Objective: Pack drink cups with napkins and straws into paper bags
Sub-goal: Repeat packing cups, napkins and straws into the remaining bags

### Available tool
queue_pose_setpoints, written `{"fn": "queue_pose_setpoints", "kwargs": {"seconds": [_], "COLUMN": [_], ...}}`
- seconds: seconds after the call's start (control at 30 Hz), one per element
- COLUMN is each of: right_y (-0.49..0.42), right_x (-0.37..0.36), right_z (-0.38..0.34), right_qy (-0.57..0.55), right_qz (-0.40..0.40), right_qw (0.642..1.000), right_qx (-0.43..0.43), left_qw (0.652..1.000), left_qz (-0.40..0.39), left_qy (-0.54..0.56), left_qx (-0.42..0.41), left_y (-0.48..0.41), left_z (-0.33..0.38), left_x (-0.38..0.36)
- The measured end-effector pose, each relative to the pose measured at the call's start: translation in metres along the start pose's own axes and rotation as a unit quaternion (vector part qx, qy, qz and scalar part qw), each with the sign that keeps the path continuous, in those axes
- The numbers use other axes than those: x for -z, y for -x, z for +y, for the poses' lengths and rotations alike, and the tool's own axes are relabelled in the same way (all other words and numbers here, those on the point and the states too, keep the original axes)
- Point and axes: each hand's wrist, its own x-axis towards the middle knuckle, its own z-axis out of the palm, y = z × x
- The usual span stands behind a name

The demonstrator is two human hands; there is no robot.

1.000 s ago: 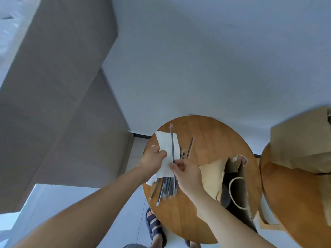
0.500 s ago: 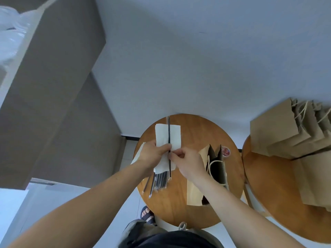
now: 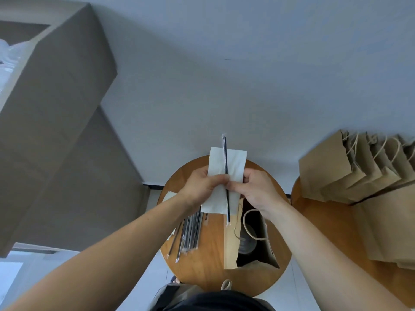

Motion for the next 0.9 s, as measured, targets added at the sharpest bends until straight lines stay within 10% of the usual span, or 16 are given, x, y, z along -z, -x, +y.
{"fn": "queue_pose_setpoints", "kwargs": {"seconds": [0.37,0.6,0.9], "right_y": [-0.033,-0.056,-0.021], "right_x": [0.075,0.047,0.023], "right_z": [0.009,0.035,0.069], "right_qy": [-0.048,-0.002,0.231], "right_qz": [0.219,0.268,0.260], "right_qw": [0.975,0.963,0.937], "right_qx": [-0.005,-0.036,-0.029], "left_qw": [0.988,0.851,0.901], "left_qz": [0.013,-0.275,-0.098], "left_qy": [-0.137,-0.407,-0.386], "left_qx": [0.067,0.187,0.173], "left_y": [-0.012,0.002,0.006], "left_z": [-0.036,-0.105,-0.124], "left_x": [-0.008,-0.013,-0.045]}}
